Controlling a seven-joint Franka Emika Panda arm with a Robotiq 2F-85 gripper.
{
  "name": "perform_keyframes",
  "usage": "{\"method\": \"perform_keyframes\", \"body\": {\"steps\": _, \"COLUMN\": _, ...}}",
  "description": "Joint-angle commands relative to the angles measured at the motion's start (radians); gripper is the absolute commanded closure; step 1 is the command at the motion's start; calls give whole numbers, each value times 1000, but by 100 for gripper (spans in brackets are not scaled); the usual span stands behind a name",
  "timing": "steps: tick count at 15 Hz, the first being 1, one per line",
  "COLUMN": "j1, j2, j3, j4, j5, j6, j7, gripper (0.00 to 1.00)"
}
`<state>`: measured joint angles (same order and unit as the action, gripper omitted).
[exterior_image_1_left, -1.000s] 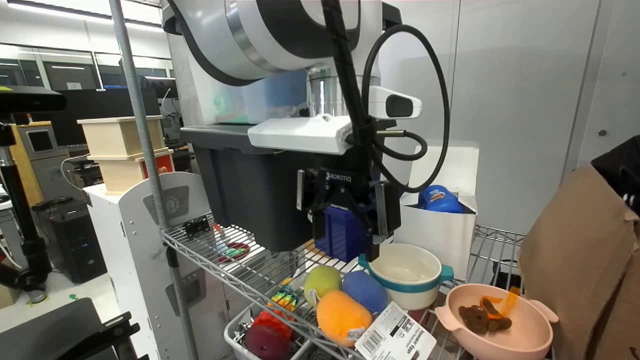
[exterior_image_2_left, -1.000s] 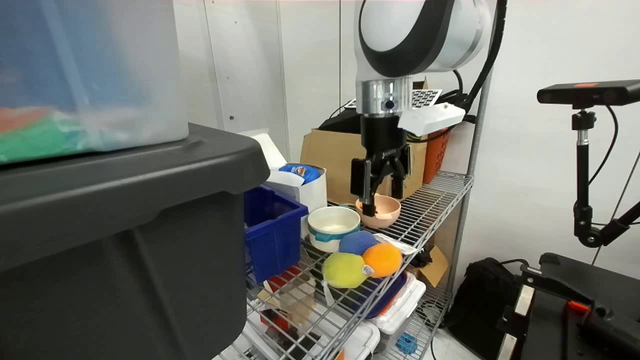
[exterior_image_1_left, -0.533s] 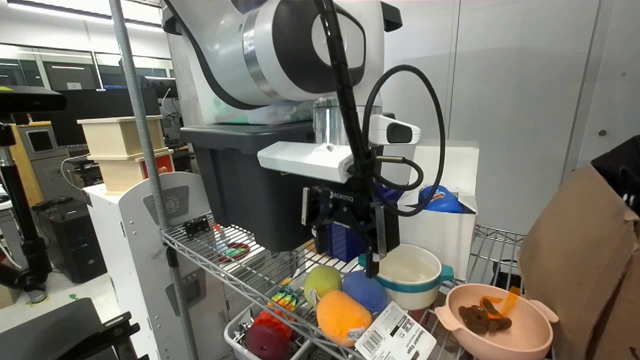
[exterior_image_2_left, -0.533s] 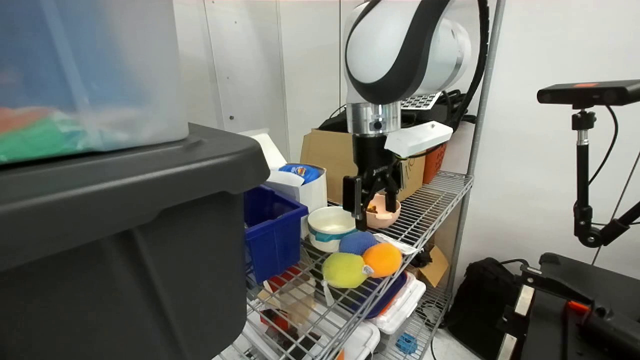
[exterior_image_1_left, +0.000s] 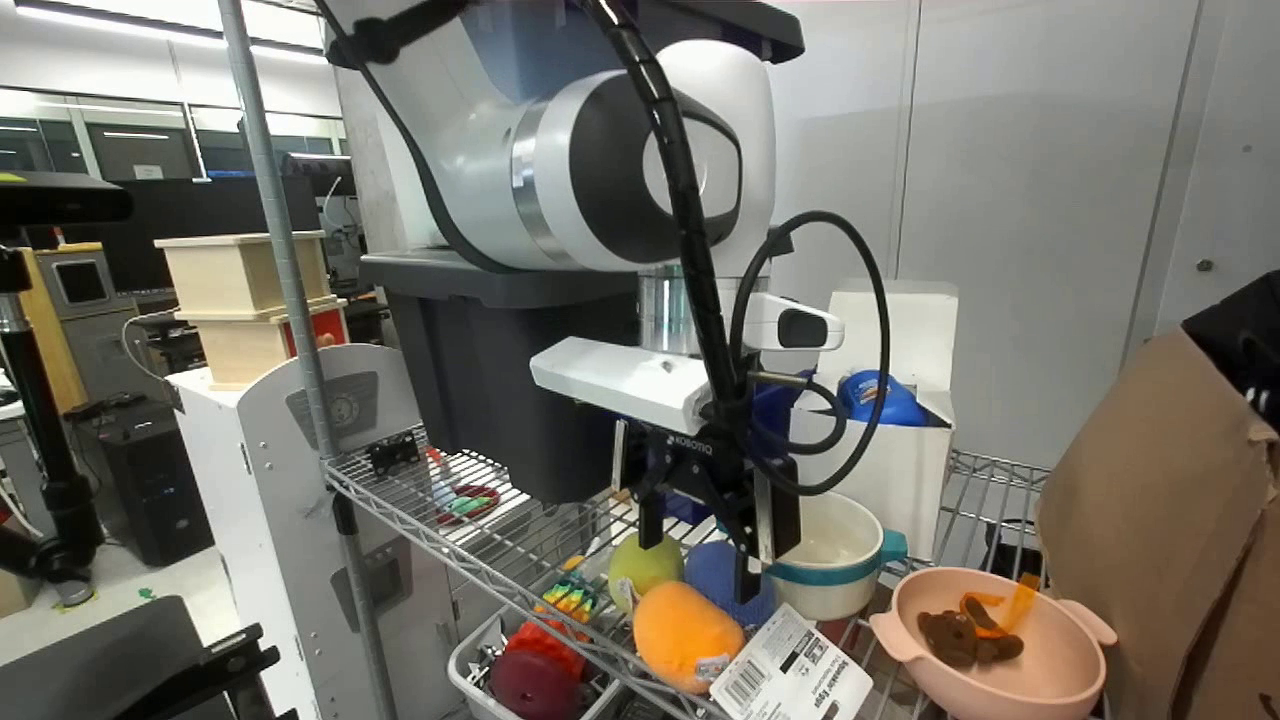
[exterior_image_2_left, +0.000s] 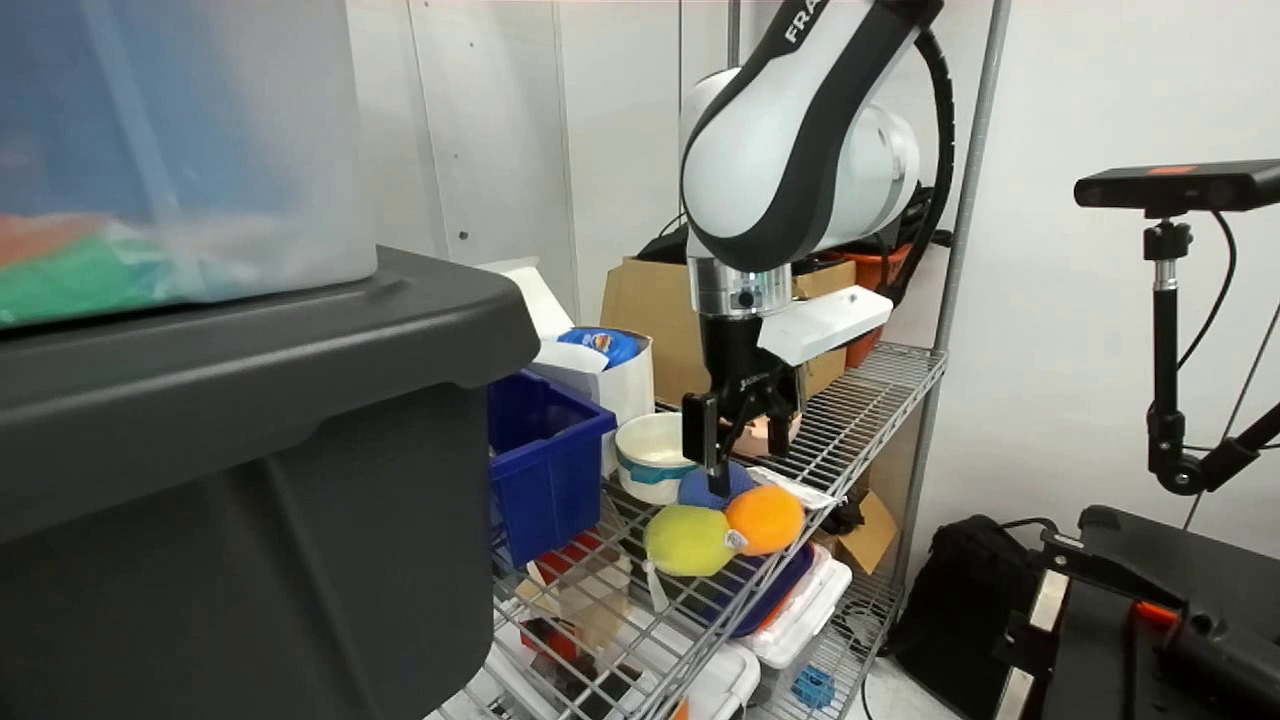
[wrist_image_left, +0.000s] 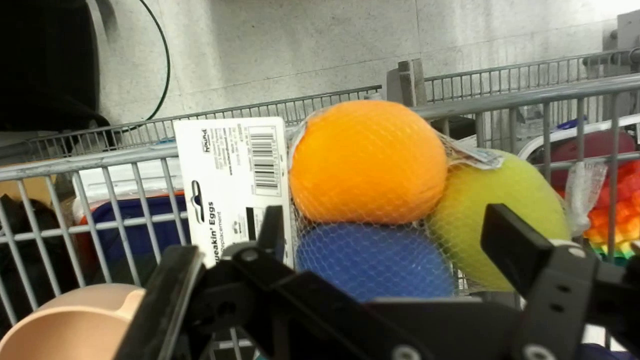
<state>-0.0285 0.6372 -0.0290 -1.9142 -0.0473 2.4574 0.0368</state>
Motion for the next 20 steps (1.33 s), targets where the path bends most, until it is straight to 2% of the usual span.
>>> {"method": "perform_keyframes", "body": {"steps": 1, "j1": 9, "j2": 47, "j3": -14, "j4": 45, "j5": 4, "j6": 14, "j7": 19, "gripper": 0}}
{"method": "perform_keyframes", "body": {"steps": 8, "j1": 14, "j2": 105, "j3": -28, "j4": 85, "j5": -3, "j6": 22, "j7": 33, "gripper": 0}}
{"method": "perform_keyframes", "body": {"steps": 9, "j1": 15, "j2": 111, "j3": -30, "j4": 89, "j5": -4, "j6": 23, "j7": 35, "gripper": 6}}
{"method": "perform_keyframes", "body": {"steps": 10, "j1": 16, "j2": 117, "j3": -31, "j4": 93, "j5": -5, "j6": 24, "j7": 36, "gripper": 28}}
{"method": "perform_keyframes", "body": {"steps": 12, "j1": 21, "j2": 129, "j3": -36, "j4": 104, "j5": -9, "j6": 24, "j7": 44, "gripper": 32}}
{"method": "perform_keyframes", "body": {"steps": 15, "j1": 26, "j2": 136, "j3": -41, "j4": 116, "j5": -10, "j6": 21, "j7": 54, "gripper": 56}}
{"method": "perform_keyframes", "body": {"steps": 20, "j1": 29, "j2": 126, "j3": -44, "j4": 115, "j5": -12, "j6": 19, "j7": 56, "gripper": 89}}
